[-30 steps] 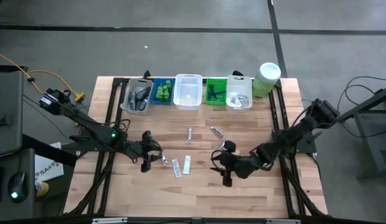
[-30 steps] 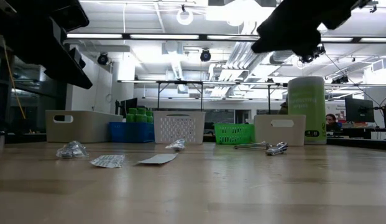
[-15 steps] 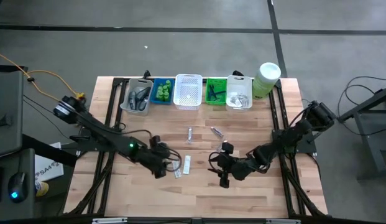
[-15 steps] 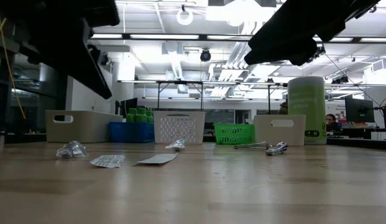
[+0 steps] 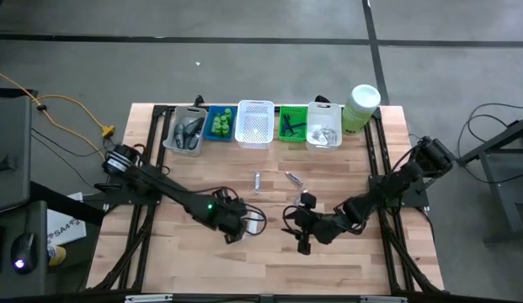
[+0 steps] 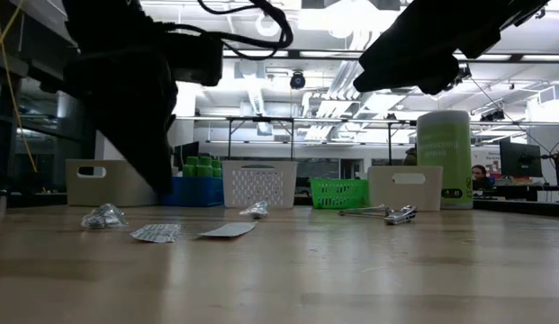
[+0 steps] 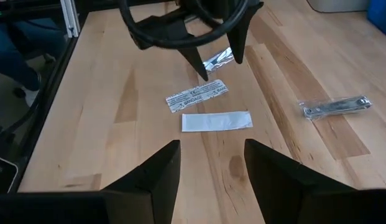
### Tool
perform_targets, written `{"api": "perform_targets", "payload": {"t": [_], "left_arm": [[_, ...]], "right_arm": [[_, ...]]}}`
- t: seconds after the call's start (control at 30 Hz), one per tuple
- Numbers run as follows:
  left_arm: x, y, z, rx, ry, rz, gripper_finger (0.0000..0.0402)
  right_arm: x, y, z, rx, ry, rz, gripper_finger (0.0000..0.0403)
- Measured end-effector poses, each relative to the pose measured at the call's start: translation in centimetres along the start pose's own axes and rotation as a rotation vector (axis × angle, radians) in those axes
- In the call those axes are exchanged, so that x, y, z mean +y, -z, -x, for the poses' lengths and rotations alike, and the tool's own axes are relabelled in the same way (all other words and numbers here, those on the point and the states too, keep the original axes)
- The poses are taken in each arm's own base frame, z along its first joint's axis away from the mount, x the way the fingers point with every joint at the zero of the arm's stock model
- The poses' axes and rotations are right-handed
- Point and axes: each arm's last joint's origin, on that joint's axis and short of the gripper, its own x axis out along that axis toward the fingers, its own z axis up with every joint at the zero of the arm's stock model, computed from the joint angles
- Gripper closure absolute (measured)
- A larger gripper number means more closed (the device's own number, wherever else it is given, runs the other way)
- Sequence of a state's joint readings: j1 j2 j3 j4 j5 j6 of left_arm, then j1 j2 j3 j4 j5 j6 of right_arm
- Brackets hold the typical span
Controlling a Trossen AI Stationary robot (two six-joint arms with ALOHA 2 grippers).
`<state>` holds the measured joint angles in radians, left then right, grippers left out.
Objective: Pick & Place Travel size toiletries
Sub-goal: Put the bandage into the right white bin
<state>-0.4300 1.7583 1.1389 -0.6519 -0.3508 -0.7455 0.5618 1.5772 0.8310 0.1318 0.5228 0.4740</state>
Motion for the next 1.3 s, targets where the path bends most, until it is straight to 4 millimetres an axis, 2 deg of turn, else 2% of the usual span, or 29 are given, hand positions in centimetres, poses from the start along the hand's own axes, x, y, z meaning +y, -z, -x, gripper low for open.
{"api": "perform_targets", "payload": {"t": [0.33, 0.43, 0.6, 0.9, 1.17, 1.3], "left_arm": [[-0.5, 0.0, -0.5, 0.026, 0.061, 0.086, 0.0143], [-1.1, 0.1, -1.4, 0.057, 0.101, 0.109, 0.0152], [-1.5, 0.5, -2.6, 0.094, 0.099, 0.097, 0.0174], [-1.4, 0.7, -2.7, 0.093, 0.082, 0.062, 0.0186], [-1.7, 1.9, -5.3, 0.184, 0.043, 0.027, 0.0189], [-1.8, 2.1, -5.7, 0.203, 0.037, 0.024, 0.0212]], "right_arm": [[0.0, 0.0, 0.0, -0.002, -0.001, -0.012, 0.0231], [0.1, -0.1, 0.0, -0.009, -0.004, -0.017, 0.0231], [0.1, -0.1, 0.0, -0.010, -0.005, -0.028, 0.0231], [0.1, -0.1, 0.0, -0.012, -0.009, -0.043, 0.0231], [0.1, -0.1, 0.0, -0.007, -0.008, -0.058, 0.0231], [0.1, 0.0, 0.0, -0.003, -0.005, -0.055, 0.0231]]}}
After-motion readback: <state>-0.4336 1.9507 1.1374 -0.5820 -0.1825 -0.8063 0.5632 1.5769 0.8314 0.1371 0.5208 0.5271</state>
